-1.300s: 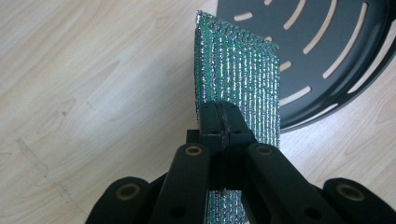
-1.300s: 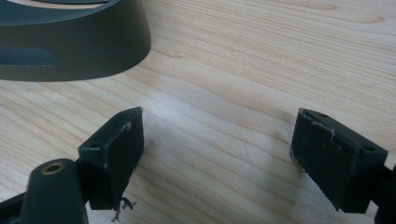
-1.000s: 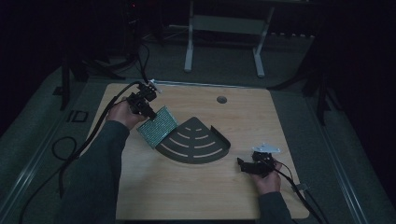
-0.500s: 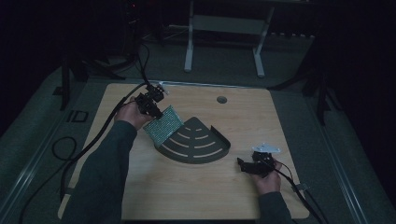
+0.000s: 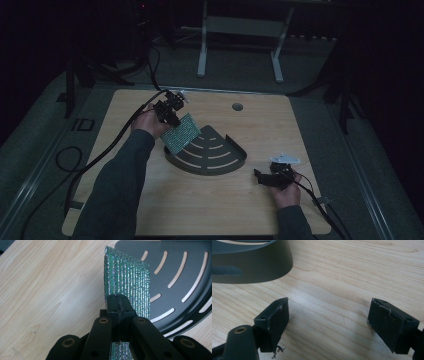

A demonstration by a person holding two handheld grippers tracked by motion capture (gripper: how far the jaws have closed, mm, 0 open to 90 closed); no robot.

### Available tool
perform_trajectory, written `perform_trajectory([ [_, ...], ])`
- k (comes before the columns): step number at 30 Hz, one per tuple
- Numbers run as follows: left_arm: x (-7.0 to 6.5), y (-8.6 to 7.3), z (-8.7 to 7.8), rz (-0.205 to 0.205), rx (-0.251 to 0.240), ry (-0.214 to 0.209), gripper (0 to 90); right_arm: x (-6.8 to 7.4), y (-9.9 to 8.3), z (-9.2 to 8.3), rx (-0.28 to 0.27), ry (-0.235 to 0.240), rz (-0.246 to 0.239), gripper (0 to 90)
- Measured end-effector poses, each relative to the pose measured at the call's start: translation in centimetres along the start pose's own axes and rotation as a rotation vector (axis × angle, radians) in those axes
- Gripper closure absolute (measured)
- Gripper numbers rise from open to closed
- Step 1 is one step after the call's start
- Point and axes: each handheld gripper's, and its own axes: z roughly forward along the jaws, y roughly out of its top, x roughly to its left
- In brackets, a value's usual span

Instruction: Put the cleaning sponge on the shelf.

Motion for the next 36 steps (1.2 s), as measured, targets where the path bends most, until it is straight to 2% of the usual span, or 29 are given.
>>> perform_trajectory([
  [16,-0.5,0.4,1.8,0.004,0.026,0.039,90.0,0.0,0.0,0.0,0.000,0.001,0.000,16.8],
  [36,-1.6,0.5,4.0,0.029,0.074,0.032,90.0,0.0,0.0,0.0,-0.001,0.002,0.000,16.8],
])
